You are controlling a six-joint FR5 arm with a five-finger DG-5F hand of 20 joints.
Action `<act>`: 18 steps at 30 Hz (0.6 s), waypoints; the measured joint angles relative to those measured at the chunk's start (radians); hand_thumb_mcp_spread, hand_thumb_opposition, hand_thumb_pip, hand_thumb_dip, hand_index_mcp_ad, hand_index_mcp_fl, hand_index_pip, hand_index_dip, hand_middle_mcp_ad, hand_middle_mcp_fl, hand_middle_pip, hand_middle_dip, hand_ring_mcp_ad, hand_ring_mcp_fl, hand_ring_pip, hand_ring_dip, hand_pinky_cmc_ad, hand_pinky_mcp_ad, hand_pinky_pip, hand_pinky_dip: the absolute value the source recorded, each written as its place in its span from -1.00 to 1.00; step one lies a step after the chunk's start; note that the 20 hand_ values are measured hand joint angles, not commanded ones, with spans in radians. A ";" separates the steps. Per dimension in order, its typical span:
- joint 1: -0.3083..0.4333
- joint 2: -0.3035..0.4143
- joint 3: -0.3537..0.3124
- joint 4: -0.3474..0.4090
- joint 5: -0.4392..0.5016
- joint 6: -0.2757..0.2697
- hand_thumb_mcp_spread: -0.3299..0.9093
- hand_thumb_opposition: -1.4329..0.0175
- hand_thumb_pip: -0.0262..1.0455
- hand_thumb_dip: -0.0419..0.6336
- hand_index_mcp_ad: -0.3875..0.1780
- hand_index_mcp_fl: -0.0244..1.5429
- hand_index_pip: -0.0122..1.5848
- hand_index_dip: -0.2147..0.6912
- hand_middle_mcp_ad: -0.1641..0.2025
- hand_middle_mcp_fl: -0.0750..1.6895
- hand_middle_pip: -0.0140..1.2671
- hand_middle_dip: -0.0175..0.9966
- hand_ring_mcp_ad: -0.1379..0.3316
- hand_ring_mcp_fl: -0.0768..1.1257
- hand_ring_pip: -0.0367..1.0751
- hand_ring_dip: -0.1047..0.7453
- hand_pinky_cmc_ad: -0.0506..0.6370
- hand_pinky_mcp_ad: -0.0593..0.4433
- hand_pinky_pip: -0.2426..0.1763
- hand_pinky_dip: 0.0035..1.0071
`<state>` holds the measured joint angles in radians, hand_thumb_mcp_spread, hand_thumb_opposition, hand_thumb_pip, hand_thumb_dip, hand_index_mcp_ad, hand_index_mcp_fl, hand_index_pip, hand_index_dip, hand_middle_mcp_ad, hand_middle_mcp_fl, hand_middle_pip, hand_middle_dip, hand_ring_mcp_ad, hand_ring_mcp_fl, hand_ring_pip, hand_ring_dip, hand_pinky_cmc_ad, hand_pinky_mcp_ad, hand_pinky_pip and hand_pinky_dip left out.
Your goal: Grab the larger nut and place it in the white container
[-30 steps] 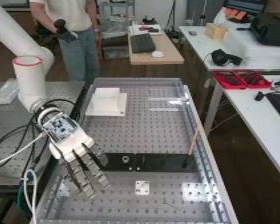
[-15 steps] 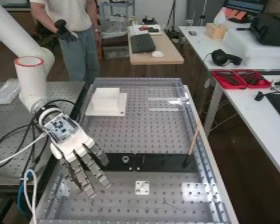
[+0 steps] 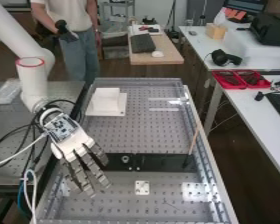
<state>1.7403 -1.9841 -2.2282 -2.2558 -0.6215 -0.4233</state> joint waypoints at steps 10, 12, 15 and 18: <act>0.000 -0.005 0.005 0.009 0.001 -0.012 0.08 -0.26 0.48 -0.13 -0.01 -0.94 0.97 -0.22 0.36 -0.91 -0.81 -0.54 0.34 -0.87 -0.64 -0.51 0.27 0.48 -0.34 0.38; 0.000 -0.006 0.006 0.014 0.001 -0.016 0.08 -0.26 0.48 -0.13 -0.01 -0.94 0.97 -0.22 0.36 -0.91 -0.81 -0.54 0.34 -0.88 -0.62 -0.51 0.25 0.48 -0.34 0.38; -0.002 -0.008 0.009 0.012 -0.001 -0.019 0.08 -0.26 0.48 -0.13 -0.01 -0.92 0.97 -0.21 0.36 -0.91 -0.81 -0.54 0.34 -0.88 -0.62 -0.51 0.25 0.47 -0.34 0.38; -0.002 -0.008 0.009 0.015 -0.002 -0.025 0.09 -0.26 0.49 -0.13 0.01 -0.86 0.97 -0.21 0.36 -0.91 -0.81 -0.54 0.34 -0.88 -0.61 -0.52 0.25 0.47 -0.34 0.38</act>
<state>1.7380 -1.9924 -2.2191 -2.2411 -0.6238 -0.4487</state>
